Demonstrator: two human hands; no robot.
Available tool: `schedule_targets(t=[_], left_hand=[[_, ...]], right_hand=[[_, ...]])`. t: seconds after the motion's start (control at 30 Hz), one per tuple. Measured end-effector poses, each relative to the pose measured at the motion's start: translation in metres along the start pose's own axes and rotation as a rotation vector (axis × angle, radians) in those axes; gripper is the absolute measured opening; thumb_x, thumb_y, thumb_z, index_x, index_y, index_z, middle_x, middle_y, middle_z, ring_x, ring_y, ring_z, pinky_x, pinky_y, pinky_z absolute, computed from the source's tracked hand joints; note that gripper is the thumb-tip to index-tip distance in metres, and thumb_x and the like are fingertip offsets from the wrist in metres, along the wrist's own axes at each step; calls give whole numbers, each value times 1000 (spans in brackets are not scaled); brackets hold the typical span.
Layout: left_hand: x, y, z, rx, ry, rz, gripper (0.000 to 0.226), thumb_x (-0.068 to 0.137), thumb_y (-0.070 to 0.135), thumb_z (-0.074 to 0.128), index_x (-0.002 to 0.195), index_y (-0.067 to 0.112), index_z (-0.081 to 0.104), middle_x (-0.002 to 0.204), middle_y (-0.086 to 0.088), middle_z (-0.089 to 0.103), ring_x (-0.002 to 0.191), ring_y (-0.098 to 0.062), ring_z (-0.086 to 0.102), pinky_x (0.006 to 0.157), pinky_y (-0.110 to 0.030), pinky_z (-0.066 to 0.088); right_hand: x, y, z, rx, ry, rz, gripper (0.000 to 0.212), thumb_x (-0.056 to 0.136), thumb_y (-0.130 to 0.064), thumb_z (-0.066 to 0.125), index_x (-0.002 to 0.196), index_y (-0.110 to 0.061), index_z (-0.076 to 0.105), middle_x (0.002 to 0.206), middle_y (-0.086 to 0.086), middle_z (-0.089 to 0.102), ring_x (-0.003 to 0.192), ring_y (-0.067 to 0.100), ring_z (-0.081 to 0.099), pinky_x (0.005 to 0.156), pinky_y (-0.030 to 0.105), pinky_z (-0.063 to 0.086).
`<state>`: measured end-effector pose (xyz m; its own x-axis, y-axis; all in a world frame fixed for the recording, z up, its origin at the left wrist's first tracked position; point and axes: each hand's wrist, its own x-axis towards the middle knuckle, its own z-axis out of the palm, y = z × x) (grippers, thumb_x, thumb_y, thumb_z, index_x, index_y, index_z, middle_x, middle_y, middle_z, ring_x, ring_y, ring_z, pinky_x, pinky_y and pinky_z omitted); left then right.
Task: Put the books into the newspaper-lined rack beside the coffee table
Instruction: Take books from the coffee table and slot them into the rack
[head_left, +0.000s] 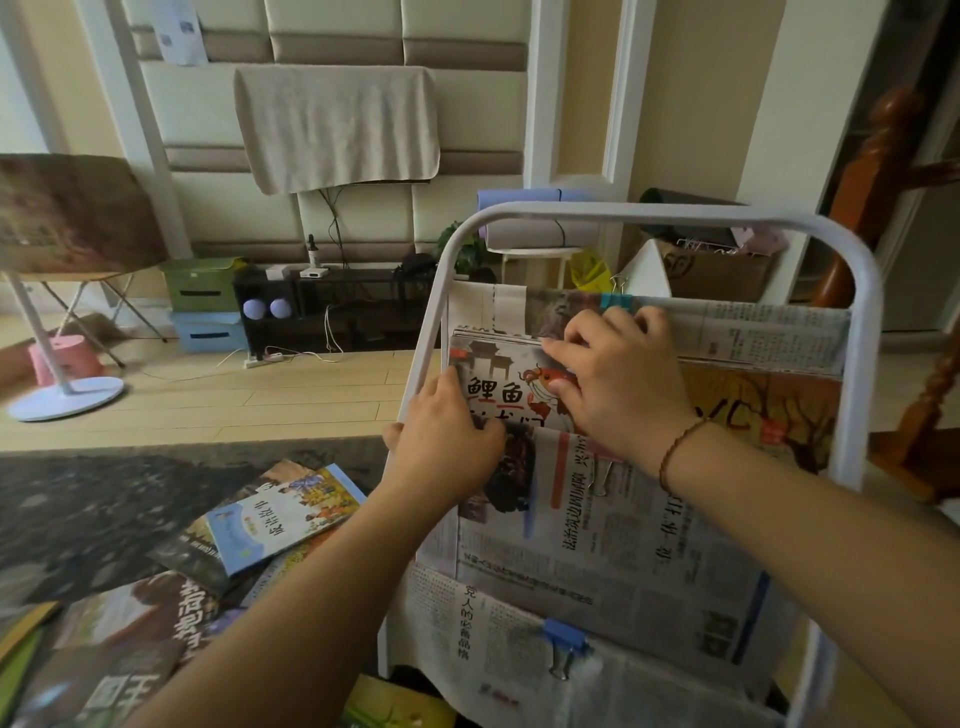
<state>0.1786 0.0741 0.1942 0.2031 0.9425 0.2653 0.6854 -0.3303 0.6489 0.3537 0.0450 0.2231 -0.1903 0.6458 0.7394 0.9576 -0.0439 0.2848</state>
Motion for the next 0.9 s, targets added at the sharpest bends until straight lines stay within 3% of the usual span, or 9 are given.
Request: schedule_targets(t=[0.2, 0.43, 0.5, 0.6, 0.67, 0.73, 0.8, 0.9], left_hand=[[-3, 8, -5, 41, 1, -72, 49, 88, 35, 54, 134, 26, 40, 129, 8, 54, 128, -20, 44, 113, -58, 11], [-9, 3, -6, 53, -39, 2, 64, 88, 26, 57, 145, 23, 29, 139, 5, 48, 134, -20, 40, 115, -52, 16], [-17, -5, -9, -15, -16, 92, 62, 89, 23, 58, 145, 23, 33, 140, 6, 48, 133, -18, 42, 116, -48, 25], [-37, -27, -19, -148, 75, 192, 52, 92, 20, 60, 141, 26, 45, 146, 11, 44, 135, -9, 39, 108, -25, 30], [-52, -54, -32, -132, 136, 213, 46, 93, 20, 60, 136, 30, 50, 148, 16, 40, 131, 2, 34, 104, -19, 29], [-69, -93, -50, -91, 153, 209, 42, 92, 18, 62, 131, 31, 55, 146, 17, 42, 129, 2, 36, 103, -21, 35], [-88, -139, -72, -43, 163, 163, 42, 90, 14, 63, 130, 27, 58, 143, 14, 46, 130, -3, 41, 106, -28, 41], [-127, -213, -108, 82, 146, 17, 39, 89, 16, 61, 128, 23, 61, 139, 10, 51, 125, -6, 50, 102, -19, 39]], right_hand=[[-1, -3, 0, -45, 6, -5, 40, 83, -28, 71, 120, -13, 66, 97, 7, 65, 93, 29, 59, 88, 46, 41], [-3, -4, -7, -49, -71, 9, 32, 85, -31, 68, 112, -15, 70, 97, 6, 62, 94, 29, 55, 85, 45, 41], [-2, -6, -11, -60, -123, 28, 35, 86, -33, 66, 117, -17, 68, 108, 7, 59, 101, 30, 52, 88, 46, 41], [-6, -20, -21, -26, -48, 68, 46, 83, -29, 69, 126, -16, 60, 127, 12, 48, 111, 34, 46, 90, 49, 40], [-13, -52, -27, 155, 120, 46, 47, 84, -25, 69, 128, -13, 58, 129, 15, 48, 113, 34, 47, 92, 47, 39], [-25, -103, -30, 381, 216, -61, 42, 85, -23, 65, 126, -12, 60, 127, 16, 51, 113, 33, 49, 93, 44, 40], [-39, -160, -28, 564, 210, -206, 38, 86, -25, 62, 123, -12, 62, 126, 16, 52, 113, 32, 49, 93, 43, 41], [-62, -245, -17, 731, 48, -368, 39, 85, -31, 59, 122, -18, 63, 128, 11, 54, 116, 31, 51, 94, 45, 43]])
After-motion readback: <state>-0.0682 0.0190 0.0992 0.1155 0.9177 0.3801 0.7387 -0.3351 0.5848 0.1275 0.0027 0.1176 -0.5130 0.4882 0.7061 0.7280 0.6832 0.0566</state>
